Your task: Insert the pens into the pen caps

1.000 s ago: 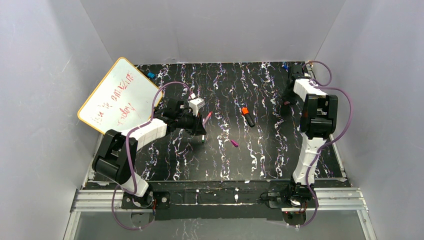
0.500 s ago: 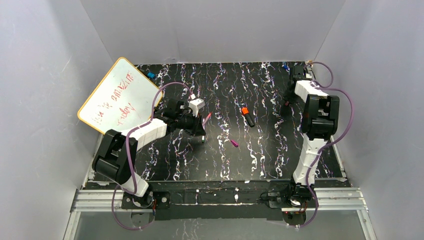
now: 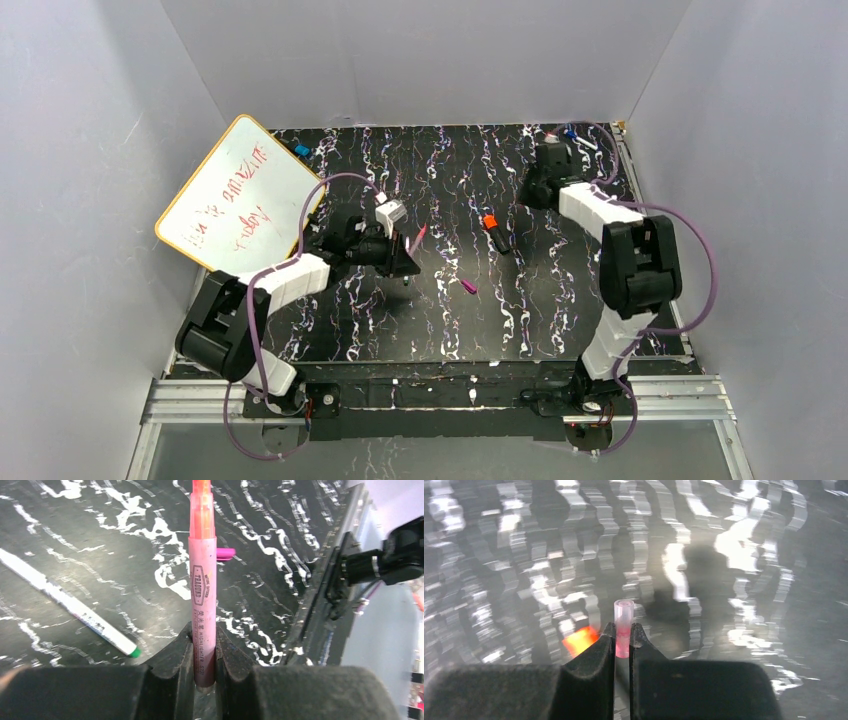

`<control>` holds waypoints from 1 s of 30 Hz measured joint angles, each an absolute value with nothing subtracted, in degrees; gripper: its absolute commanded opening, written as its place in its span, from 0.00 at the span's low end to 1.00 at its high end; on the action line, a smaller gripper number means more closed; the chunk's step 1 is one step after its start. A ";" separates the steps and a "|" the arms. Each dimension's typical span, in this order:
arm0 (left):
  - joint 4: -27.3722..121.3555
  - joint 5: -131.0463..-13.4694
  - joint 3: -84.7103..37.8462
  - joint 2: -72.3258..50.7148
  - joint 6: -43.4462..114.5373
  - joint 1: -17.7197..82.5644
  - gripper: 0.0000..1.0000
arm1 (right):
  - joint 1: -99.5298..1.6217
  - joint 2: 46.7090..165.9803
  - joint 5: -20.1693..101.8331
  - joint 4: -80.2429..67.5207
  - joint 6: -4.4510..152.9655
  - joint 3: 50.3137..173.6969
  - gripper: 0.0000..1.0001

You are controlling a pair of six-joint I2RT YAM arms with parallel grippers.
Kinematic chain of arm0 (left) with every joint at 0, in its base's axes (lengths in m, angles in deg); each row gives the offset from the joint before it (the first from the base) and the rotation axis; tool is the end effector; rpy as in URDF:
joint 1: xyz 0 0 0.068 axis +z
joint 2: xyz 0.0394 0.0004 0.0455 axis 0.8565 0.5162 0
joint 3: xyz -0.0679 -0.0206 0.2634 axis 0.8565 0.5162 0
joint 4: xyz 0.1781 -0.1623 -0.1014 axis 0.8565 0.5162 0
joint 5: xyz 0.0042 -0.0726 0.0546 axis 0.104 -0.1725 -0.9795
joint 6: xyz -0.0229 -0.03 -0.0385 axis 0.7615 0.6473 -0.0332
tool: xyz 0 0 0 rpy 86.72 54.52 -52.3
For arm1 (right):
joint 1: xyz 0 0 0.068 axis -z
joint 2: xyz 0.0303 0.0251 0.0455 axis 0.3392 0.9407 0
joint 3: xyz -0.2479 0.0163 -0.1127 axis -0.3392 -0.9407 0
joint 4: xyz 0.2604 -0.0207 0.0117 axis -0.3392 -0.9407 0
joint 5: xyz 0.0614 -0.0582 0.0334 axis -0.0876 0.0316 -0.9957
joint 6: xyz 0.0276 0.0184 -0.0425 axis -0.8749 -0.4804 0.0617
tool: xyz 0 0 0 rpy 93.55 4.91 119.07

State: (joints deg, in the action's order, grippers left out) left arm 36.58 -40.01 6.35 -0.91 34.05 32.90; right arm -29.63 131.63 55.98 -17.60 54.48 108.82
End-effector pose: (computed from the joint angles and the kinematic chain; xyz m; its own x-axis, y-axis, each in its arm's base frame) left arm 0.2647 -0.1549 0.2026 -0.5942 0.1421 -0.7917 0.7445 0.4696 -0.4745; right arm 0.4023 0.0649 0.2016 -0.6665 0.3353 -0.6659 0.2454 0.9421 0.2287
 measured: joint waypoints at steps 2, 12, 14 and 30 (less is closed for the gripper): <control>31.58 -38.48 8.51 -1.53 37.33 32.14 0.00 | -33.61 128.16 54.87 -16.20 54.40 108.44 0.06; 9.39 -33.47 13.01 -1.24 53.59 27.11 0.00 | -47.84 118.47 53.14 -10.10 52.49 110.74 0.07; 4.96 -33.43 13.51 -1.24 56.67 26.85 0.00 | -49.65 118.41 53.14 -9.84 51.90 110.85 0.07; -21.95 -39.55 19.96 2.10 76.96 26.85 0.00 | -57.56 110.04 53.90 -10.50 48.69 111.48 0.07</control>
State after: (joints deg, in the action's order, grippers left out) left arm -21.95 -39.55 19.96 2.10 76.96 26.85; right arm -57.56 110.04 53.90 -10.50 48.69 111.48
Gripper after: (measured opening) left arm 0.121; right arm 0.139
